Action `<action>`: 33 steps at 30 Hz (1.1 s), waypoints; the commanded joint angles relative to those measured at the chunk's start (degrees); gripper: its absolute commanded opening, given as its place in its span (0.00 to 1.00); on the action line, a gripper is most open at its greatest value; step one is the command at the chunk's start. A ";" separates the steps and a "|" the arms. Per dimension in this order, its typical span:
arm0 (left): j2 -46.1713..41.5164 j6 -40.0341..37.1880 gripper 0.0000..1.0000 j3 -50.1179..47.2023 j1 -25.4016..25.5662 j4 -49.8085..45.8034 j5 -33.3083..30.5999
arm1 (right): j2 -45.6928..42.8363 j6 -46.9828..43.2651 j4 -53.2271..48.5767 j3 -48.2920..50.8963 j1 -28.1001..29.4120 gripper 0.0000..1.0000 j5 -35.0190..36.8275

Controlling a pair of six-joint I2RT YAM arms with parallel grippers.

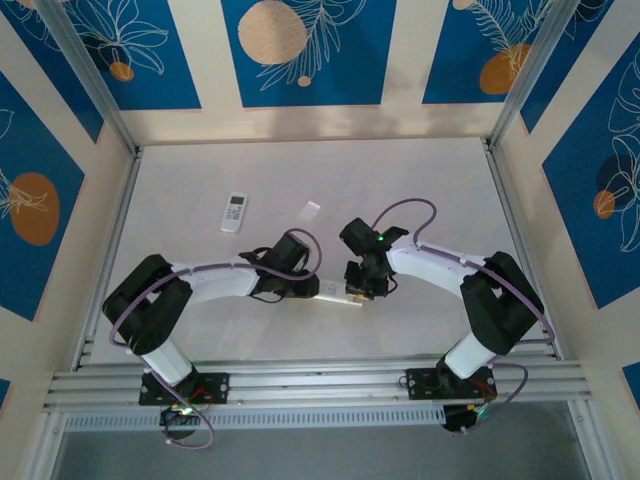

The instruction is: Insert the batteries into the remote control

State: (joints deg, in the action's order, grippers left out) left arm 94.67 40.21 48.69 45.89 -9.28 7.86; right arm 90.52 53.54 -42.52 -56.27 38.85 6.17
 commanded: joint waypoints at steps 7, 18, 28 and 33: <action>-0.85 0.30 0.37 -0.17 1.06 -0.83 -0.01 | -0.03 -1.20 1.36 -0.82 -3.36 0.26 0.17; -0.90 0.14 0.37 -0.36 1.04 -0.80 -0.21 | 4.09 -2.83 2.92 -1.78 -4.22 0.25 1.65; -0.81 -0.03 0.37 -0.35 1.01 -0.95 -0.39 | 6.21 -4.69 0.57 -3.14 -2.76 0.20 5.03; -0.89 -0.10 0.37 -0.37 1.01 -1.09 -0.47 | 7.88 -5.08 0.52 -3.48 -1.92 0.16 5.52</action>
State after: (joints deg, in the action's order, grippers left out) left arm 94.56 40.18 48.69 45.89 -9.34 7.81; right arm 97.06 49.28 -40.64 -59.11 36.18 10.57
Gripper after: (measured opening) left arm 0.370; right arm 0.171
